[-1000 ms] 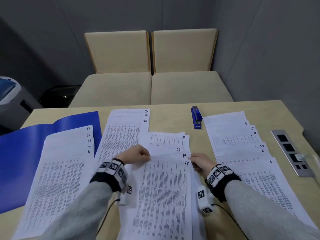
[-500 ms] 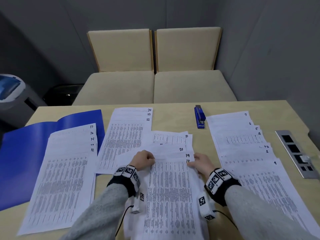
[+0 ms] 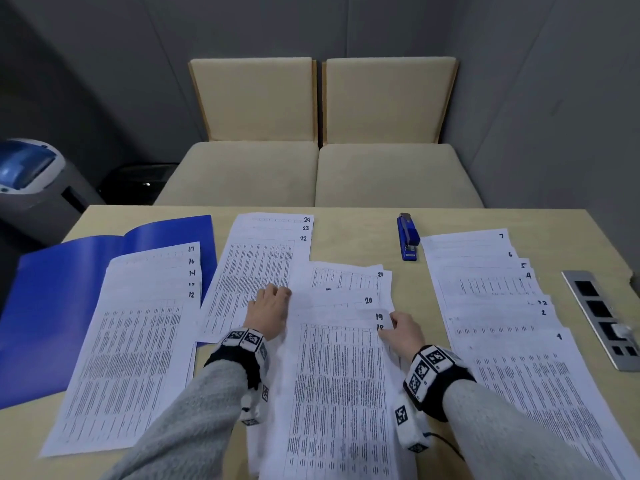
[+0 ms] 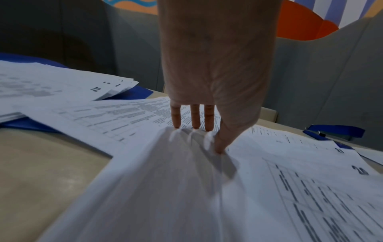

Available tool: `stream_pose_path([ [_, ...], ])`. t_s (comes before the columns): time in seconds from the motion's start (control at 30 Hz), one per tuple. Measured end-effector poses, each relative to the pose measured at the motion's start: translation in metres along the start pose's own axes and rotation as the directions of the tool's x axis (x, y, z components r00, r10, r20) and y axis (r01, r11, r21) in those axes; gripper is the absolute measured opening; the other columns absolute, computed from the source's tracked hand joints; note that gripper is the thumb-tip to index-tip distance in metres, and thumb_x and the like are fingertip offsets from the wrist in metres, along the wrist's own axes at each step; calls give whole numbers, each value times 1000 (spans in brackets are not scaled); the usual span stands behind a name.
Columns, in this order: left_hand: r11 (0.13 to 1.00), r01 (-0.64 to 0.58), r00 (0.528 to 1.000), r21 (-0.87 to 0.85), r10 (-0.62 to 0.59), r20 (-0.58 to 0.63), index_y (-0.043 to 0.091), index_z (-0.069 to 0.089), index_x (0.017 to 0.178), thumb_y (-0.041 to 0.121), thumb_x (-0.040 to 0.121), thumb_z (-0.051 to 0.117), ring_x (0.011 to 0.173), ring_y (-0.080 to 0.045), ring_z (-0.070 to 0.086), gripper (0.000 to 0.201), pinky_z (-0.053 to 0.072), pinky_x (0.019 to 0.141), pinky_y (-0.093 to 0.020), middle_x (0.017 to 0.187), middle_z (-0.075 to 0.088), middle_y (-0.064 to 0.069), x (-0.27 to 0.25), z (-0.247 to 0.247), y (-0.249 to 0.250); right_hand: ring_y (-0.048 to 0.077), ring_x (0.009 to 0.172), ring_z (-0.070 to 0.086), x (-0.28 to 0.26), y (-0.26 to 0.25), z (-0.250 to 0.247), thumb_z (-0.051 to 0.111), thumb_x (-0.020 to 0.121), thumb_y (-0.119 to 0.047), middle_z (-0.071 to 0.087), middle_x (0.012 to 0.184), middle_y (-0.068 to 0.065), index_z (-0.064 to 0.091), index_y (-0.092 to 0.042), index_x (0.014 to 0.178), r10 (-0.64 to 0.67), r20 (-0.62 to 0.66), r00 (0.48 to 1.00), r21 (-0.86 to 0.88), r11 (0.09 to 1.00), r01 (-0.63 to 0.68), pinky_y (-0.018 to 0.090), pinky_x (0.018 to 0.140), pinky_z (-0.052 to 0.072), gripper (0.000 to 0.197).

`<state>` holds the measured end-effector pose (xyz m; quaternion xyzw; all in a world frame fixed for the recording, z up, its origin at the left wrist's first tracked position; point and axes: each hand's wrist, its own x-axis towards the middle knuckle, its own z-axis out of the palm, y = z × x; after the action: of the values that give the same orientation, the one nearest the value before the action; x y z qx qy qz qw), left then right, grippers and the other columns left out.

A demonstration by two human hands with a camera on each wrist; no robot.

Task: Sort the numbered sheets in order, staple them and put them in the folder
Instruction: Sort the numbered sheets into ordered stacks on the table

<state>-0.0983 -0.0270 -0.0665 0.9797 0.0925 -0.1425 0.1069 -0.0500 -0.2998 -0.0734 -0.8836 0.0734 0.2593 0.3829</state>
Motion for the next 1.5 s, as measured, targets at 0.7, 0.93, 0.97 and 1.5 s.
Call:
stream_pose_path([
  [0.7, 975, -103, 974, -199, 58, -217, 13, 60, 90, 10, 85, 61, 85, -19, 54, 6, 41, 76, -30, 89, 64, -1, -1, -11, -5, 25, 96, 57, 4, -9, 1, 69, 77, -8, 52, 110, 6, 44, -17, 118, 86, -10, 996, 22, 996, -85, 33, 85, 49, 49],
  [0.93, 908, -183, 970, -377, 106, -218, 16, 63, 73, 16, 87, 65, 58, -5, 49, 14, 30, 53, -12, 62, 57, 8, -7, -21, -11, 20, 93, 51, 7, -13, -1, 70, 78, -5, 56, 118, 8, 49, -11, 116, 111, -18, 994, 56, 992, -109, 31, 87, 46, 44],
  [0.97, 904, -202, 967, -376, 122, -224, 13, 66, 76, 17, 88, 64, 59, -9, 52, 12, 32, 54, -13, 63, 60, 6, -8, -22, -12, 20, 92, 52, 7, -14, -2, 69, 78, -4, 56, 117, 8, 49, -10, 116, 114, -19, 993, 53, 992, -113, 31, 85, 46, 44],
  [1.5, 917, -370, 814, -149, 243, -527, 17, 63, 82, 47, 93, 44, 131, -30, 34, 37, 28, 104, -41, 150, 33, -13, -30, -14, -12, 26, 89, 57, 5, -6, -4, 74, 75, -2, 53, 98, 4, 44, -16, 122, 128, 13, 992, 200, 971, -128, 36, 82, 51, 57],
])
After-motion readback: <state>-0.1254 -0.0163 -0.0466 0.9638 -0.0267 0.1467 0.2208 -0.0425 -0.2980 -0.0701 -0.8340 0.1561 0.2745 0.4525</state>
